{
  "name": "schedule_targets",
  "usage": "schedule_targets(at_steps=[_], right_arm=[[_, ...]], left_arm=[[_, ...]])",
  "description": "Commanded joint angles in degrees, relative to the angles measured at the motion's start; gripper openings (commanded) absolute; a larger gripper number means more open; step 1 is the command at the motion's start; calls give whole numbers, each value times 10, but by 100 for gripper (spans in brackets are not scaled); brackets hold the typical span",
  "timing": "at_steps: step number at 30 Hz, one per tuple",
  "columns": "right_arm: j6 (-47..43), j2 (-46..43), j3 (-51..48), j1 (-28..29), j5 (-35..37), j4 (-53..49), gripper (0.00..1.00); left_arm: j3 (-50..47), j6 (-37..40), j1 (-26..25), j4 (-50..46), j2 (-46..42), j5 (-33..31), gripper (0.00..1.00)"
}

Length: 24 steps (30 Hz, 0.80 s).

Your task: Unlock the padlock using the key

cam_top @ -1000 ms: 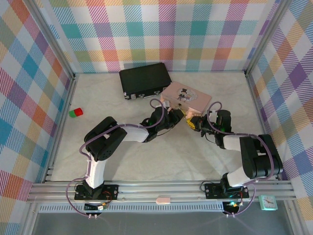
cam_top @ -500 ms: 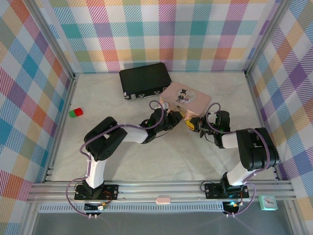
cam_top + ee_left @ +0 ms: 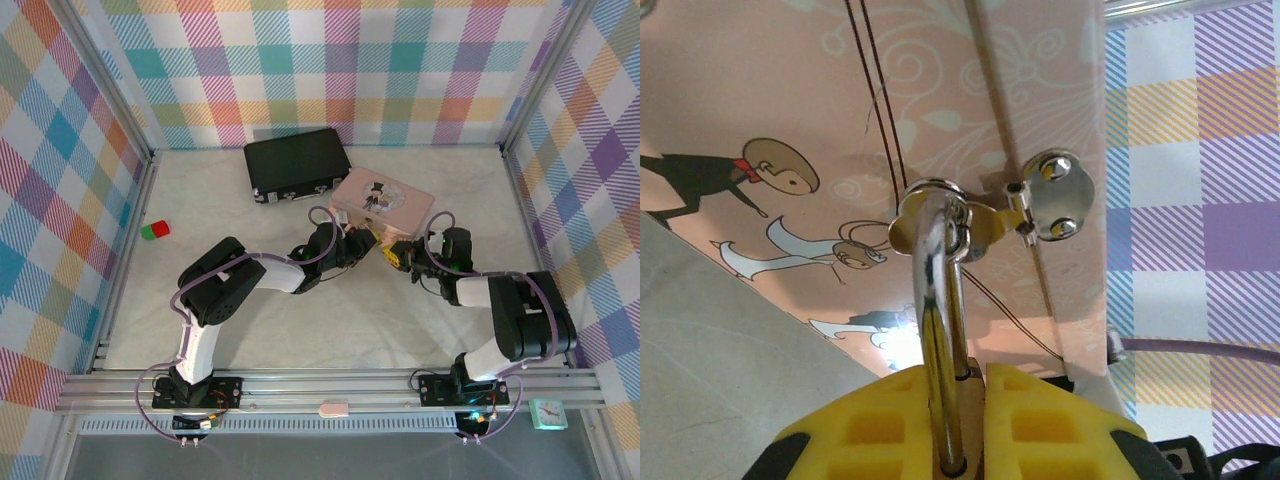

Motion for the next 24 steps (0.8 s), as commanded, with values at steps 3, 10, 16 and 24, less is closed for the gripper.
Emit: schedule_targets(at_steps=[3,10,16,24], right_arm=[[-228,-92,67,21,78,-131,0],[-175,-99,68,24,74,-130,0],[14,-76,22,30,91,16,0],[104,-111,-4,45,145,21,0]], left_arm=[[33,-18,-41,39,-24,133,0],[47,-10,-41,13,-36,115,0],[43,25,-54,2,-40,62,0],[56,25,-63,-20,-32,33,0]])
